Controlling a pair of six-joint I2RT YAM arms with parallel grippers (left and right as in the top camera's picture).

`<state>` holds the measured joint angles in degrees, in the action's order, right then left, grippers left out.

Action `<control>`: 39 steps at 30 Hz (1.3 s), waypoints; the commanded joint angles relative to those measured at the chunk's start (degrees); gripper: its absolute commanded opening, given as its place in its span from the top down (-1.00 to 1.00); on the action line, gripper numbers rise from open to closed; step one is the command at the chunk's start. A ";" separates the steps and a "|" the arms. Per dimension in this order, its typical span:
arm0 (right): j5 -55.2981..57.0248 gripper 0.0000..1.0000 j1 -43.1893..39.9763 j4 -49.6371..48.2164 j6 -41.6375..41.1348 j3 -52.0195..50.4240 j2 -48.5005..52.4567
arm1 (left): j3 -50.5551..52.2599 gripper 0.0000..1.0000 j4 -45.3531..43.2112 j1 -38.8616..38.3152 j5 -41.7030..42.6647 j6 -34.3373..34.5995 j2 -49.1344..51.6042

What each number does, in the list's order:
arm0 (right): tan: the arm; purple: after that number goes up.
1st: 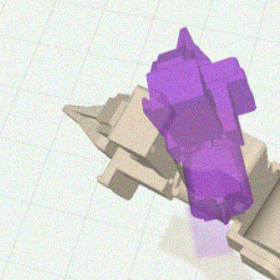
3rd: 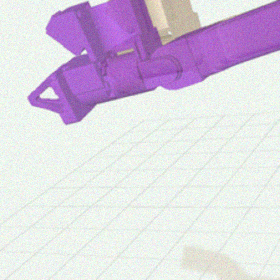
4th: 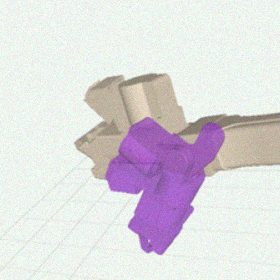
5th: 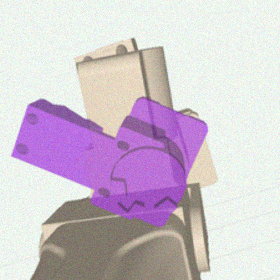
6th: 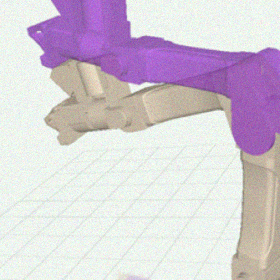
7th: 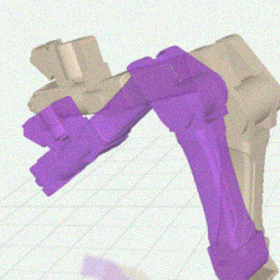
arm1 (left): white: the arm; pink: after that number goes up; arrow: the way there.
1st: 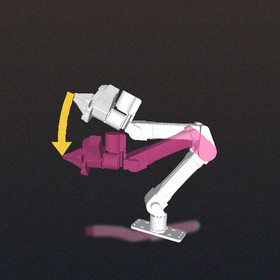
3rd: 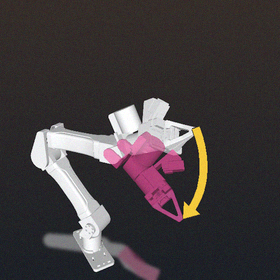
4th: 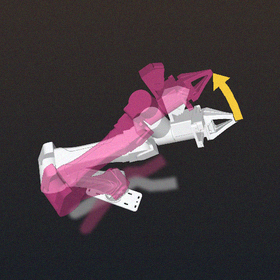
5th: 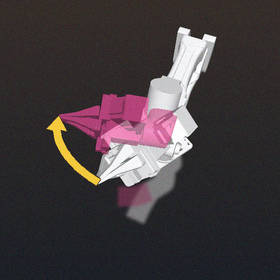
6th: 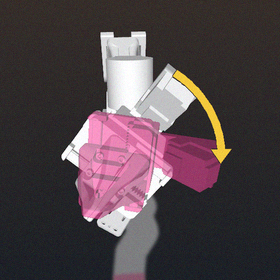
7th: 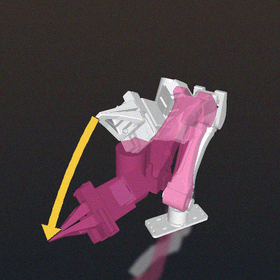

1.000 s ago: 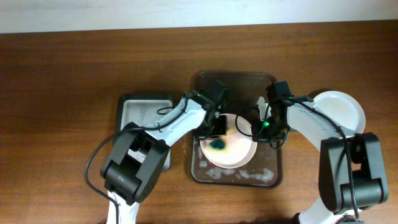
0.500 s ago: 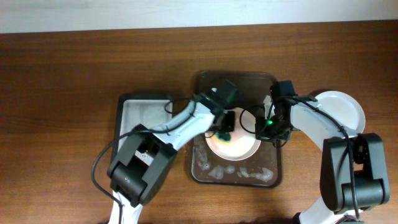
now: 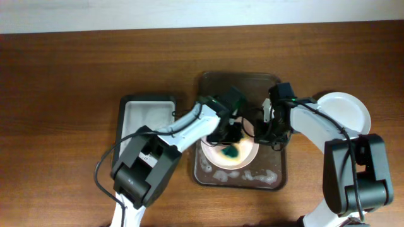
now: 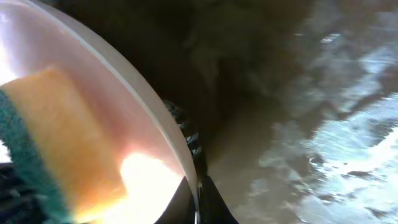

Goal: Clean dirty plates on tray and stack at the side
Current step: 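Scrub the last plate with the sponge in the left gripper, then return the sponge to the grey tray with the left gripper, then lift the last plate upright by its rim with the right gripper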

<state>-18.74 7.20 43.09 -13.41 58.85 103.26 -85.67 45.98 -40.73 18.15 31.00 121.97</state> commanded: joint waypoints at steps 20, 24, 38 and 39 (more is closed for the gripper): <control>2.89 0.92 -0.74 3.41 3.10 0.46 -8.92 | 3.32 1.00 16.87 24.13 -18.73 -13.44 -35.19; 11.41 0.92 1.88 8.70 2.99 0.46 -22.82 | 13.38 1.00 11.43 26.62 -19.69 -17.44 -35.19; 67.52 0.92 35.43 16.50 -8.37 0.74 -30.49 | 27.54 -0.74 -3.17 39.78 0.15 -17.44 -46.93; 72.76 0.92 39.54 17.35 -10.58 0.74 -30.49 | 27.54 -0.82 -2.54 39.78 0.13 -17.44 -49.86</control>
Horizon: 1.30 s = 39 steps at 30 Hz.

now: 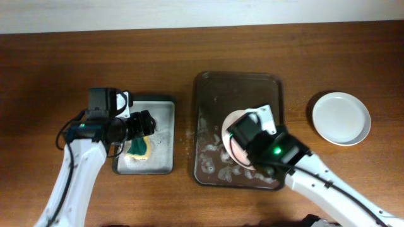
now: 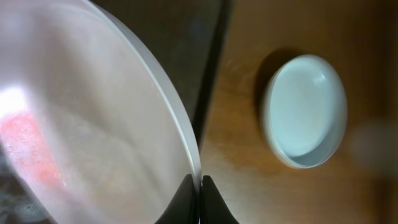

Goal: Clean dirty plates on tray and stack at the side
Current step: 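Lift the last plate upright by its rim with the right gripper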

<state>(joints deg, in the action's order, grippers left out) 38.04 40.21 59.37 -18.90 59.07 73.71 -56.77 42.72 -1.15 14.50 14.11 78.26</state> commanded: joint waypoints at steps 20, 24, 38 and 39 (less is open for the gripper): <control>39.39 0.92 22.21 1.55 -2.34 2.78 -0.94 | -1.36 -0.99 3.48 0.20 0.50 -0.55 -13.51; 39.43 0.92 22.21 1.55 -2.36 2.78 -0.94 | -1.36 -0.99 3.45 0.20 0.50 -0.55 -13.51; 39.41 0.92 22.21 1.55 -2.36 2.78 -0.94 | -1.36 -0.99 3.45 0.20 0.50 -0.55 -13.51; 39.41 0.92 22.21 1.55 -2.36 2.78 -0.94 | -1.36 -0.99 3.45 0.20 0.50 -0.55 -13.51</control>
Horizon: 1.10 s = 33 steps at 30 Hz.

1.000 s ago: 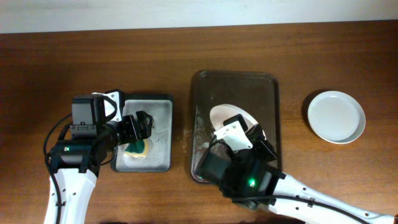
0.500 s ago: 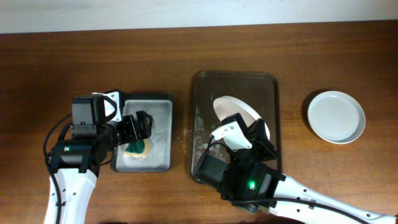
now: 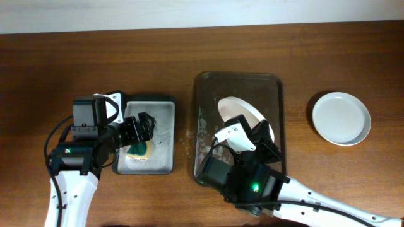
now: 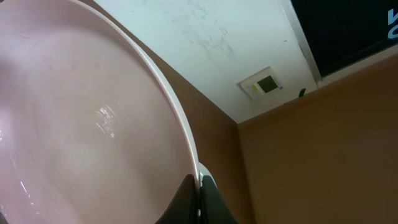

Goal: Clean dirty plates on tray and stack at the side
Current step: 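Lift the last plate upright by its rim with the right gripper, then carry the plate right and lower it onto the plate stack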

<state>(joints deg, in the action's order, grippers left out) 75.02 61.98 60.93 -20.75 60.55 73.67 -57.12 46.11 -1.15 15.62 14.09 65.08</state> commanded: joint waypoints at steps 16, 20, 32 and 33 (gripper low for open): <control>4.33 0.92 -0.83 0.74 0.55 1.29 -0.90 | -1.01 -0.99 0.07 0.20 -0.61 -0.52 -0.33; -0.33 0.92 -1.46 -3.15 1.49 1.29 -0.90 | -1.01 -0.99 0.07 0.20 -0.61 -0.52 -0.33; -9.40 0.92 -6.19 -6.56 -2.58 1.22 -1.01 | -1.01 -0.99 0.07 0.20 -0.61 -0.52 -0.33; -16.94 0.92 -10.75 -6.80 -7.65 1.22 -0.98 | -1.01 -0.99 0.07 0.20 -0.61 -0.52 -0.33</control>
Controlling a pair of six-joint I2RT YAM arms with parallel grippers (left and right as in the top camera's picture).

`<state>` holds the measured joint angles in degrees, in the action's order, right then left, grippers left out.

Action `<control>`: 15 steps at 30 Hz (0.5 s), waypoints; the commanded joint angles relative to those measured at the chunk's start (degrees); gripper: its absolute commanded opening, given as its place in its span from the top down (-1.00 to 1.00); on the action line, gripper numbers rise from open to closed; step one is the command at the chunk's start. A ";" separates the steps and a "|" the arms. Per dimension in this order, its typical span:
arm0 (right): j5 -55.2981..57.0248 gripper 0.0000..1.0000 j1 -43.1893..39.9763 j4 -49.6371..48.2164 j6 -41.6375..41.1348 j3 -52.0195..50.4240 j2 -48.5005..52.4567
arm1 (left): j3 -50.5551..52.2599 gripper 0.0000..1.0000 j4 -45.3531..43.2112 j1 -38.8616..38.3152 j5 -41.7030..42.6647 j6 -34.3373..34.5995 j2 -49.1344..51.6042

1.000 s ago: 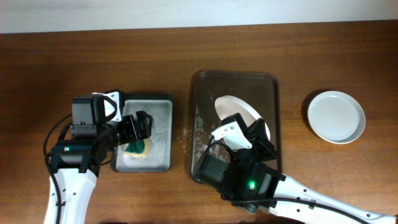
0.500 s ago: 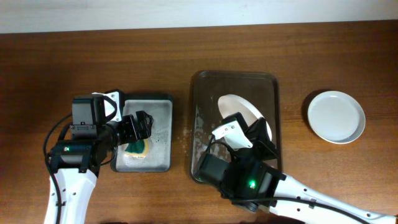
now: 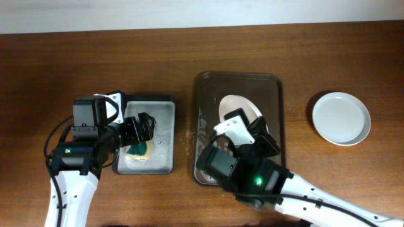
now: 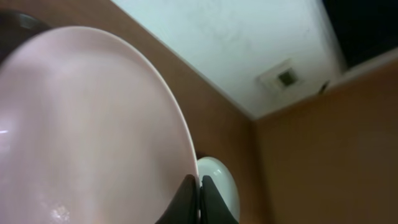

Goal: Clean dirty plates on tray and stack at the side
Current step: 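Carry the plate right and lower it onto the plate stack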

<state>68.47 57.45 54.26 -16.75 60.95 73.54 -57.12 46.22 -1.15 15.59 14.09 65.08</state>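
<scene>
A pale pink plate (image 3: 235,107) is held tilted above the brown tray (image 3: 208,88), and my right gripper (image 4: 199,190) is shut on its rim. Seen from overhead, the right wrist covers the plate's lower part and the fingers. The plate's face (image 4: 93,137) fills the left of the right wrist view. A white plate (image 3: 341,118) lies on the table to the right of the tray, and its edge (image 4: 221,186) shows past the pink rim. My left gripper (image 3: 144,128) hovers over a green-and-yellow sponge (image 3: 137,150) in a small metal tray (image 3: 161,104). How its jaws stand is unclear.
Soap foam (image 3: 208,167) lies along the brown tray's near and left sides. A few specks lie on the wooden table (image 3: 185,133) between the two trays. The right wrist camera looks up at a white wall (image 4: 236,43).
My right arm shifted a little and turned the pink plate, so the white plate now shows behind its rim in the wrist view. The left arm and the sponge stayed put.
First my left gripper pressed the sponge onto the pink plate in the brown tray while the right gripper held its rim. Then the left arm was at the metal tray with the sponge, and the right held the plate up. Since then the plate has stayed gripped and tilted over the tray.
</scene>
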 commanded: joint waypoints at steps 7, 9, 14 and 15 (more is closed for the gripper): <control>-62.55 0.92 -54.07 -6.99 -11.98 1.33 -0.85 | -1.01 -0.99 -0.04 0.20 -0.59 -0.52 -0.33; -68.24 0.92 -65.77 -8.22 -12.02 1.31 -0.79 | -1.01 -0.99 -0.04 0.20 -0.59 -0.52 -0.33; -69.48 0.92 -88.83 -15.21 -12.04 1.31 3.08 | -1.01 -0.99 -0.04 0.20 -0.59 -0.52 -0.33; -69.22 0.92 -90.92 -16.02 -12.07 1.31 4.50 | -1.01 -0.99 -0.04 0.20 -0.59 -0.52 -0.33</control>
<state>1.80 -27.92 39.53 -28.36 61.32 74.94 -57.19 46.24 -1.15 15.40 14.09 65.08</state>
